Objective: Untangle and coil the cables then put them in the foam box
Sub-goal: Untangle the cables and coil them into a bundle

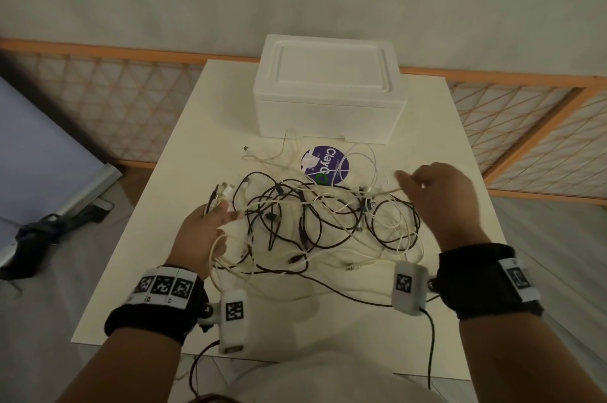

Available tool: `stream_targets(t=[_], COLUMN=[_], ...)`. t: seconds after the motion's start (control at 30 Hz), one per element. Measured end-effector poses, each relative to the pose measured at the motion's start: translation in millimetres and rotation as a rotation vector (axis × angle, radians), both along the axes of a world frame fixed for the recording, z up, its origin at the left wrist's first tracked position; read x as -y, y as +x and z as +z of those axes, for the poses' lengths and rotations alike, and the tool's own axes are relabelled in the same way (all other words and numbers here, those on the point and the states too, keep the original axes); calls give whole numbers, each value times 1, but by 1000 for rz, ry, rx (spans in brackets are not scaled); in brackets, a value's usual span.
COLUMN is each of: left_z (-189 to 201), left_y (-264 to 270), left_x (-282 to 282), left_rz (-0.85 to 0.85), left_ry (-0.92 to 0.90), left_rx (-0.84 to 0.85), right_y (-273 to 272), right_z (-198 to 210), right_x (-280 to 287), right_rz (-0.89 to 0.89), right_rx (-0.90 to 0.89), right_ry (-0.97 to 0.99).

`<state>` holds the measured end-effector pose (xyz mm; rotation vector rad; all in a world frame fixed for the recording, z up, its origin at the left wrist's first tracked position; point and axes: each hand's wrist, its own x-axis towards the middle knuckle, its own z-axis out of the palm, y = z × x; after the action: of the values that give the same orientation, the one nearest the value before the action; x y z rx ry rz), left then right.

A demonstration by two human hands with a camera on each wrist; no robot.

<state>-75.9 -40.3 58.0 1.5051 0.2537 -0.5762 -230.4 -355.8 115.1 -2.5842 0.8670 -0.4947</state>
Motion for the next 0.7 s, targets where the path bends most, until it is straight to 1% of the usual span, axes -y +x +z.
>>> stream_targets(t=[0.07,0.1,0.13,0.17,0.2,0.23,0.27,0.3,0.33,0.37,0.4,0.43,0.47,0.53,0.57,0.63,0.7], left_z=[6,8,11,14,18,22,26,31,35,39,43,46,48,48,46,38,32], left_y=[-1,-2,-4,-7,-11,-18,-26,-34,-42,-49,-54,-55,-54,-47,-43,-34,-21], left_x=[2,3,6,10,17,25,35,46,57,66,74,77,78,70,64,50,31], left_rz=[-2,5,13,13,-5,-38,-82,-130,-176,-220,-254,-268,-255,-162,-111,3,131], left_ry=[-38,-66,-107,-157,-212,-265,-310,-348,-372,-375,-362,-369,-412,-526,-540,-542,-551], left_rx=[8,15,17,10,3,-8,-12,-16,-10,5,32,53,53,-31,-62,-93,-115], right_y=[-15,-24,-30,-32,-29,-20,-8,5,16,26,31,35,35,28,22,10,-4], right_z=[6,10,12,17,24,29,33,34,32,26,16,4,-5,-12,-14,-16,-16], right_x=[15,22,27,28,21,7,-15,-42,-72,-100,-121,-132,-136,-130,-126,-119,-103], right_rz=[-217,-294,-339,-315,-221,-94,40,181,334,487,599,660,677,693,712,727,656], right_rx=[-284,-361,-378,-328,-238,-153,-107,-120,-169,-244,-303,-337,-372,-441,-472,-533,-565], right_ry=[-216,-277,-299,-280,-232,-128,38,208,326,404,466,509,502,421,382,209,34])
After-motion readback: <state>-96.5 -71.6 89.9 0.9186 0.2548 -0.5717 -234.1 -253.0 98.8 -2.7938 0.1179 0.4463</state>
